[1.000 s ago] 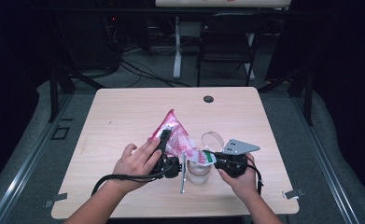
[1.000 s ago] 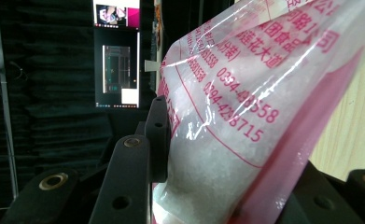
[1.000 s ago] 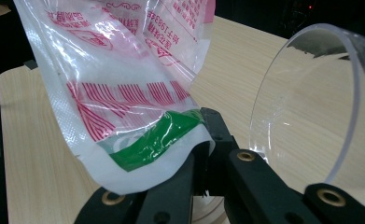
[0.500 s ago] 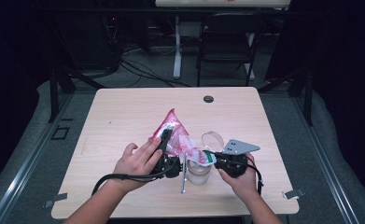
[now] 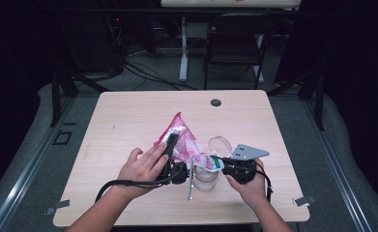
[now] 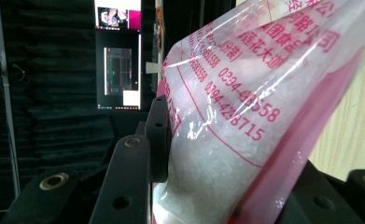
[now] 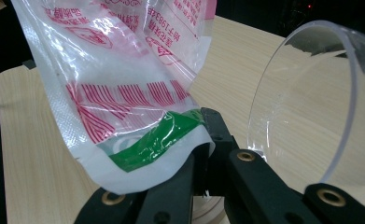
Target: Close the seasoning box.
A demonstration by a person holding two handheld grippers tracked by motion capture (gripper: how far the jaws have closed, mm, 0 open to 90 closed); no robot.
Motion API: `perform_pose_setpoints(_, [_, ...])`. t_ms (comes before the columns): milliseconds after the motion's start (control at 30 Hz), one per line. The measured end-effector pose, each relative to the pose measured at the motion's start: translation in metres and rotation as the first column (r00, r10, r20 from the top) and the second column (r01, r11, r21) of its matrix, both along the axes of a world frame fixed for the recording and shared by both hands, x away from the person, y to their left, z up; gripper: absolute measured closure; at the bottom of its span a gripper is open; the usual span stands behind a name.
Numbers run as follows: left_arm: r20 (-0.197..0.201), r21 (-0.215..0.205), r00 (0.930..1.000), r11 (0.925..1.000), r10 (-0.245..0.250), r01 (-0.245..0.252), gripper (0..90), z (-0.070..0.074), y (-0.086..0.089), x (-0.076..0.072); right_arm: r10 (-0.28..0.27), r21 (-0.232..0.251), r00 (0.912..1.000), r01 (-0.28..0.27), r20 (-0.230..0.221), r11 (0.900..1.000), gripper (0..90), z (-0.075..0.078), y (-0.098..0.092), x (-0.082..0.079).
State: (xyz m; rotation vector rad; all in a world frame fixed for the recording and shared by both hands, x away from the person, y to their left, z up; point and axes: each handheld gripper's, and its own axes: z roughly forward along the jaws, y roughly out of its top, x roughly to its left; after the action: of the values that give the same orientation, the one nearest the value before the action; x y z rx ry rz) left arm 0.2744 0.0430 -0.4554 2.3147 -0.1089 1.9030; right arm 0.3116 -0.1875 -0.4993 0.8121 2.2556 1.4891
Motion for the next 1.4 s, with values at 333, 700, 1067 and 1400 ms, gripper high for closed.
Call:
perform_pose_setpoints(333, [0.001,-0.003,1.0,1.0,0.0,0.0,66.9,0.0002,-0.0006,-0.0005,0.001,0.001,1.0,-0.001,0.001,1.0,90.0,-0.0004,-0.0003,0.0002])
perform_pose_setpoints(700, [0.002,-0.001,1.0,1.0,-0.004,0.004,67.0,0.0005,-0.0014,-0.0005,0.002,-0.002,1.0,-0.002,-0.001,1.0,90.0,-0.0008,-0.0006,0.0005])
perform_pose_setpoints(1067, [-0.002,0.001,1.0,1.0,0.006,-0.006,67.0,0.0021,-0.0018,-0.0012,0.002,-0.003,1.0,-0.002,0.001,1.0,90.0,-0.0006,-0.0006,0.0003])
perform_pose_setpoints(1400, [0.005,-0.004,1.0,1.0,-0.006,0.006,67.1,0.0016,-0.0018,-0.0007,0.001,-0.001,1.0,-0.001,-0.001,1.0,90.0,-0.0009,-0.0003,0.0003])
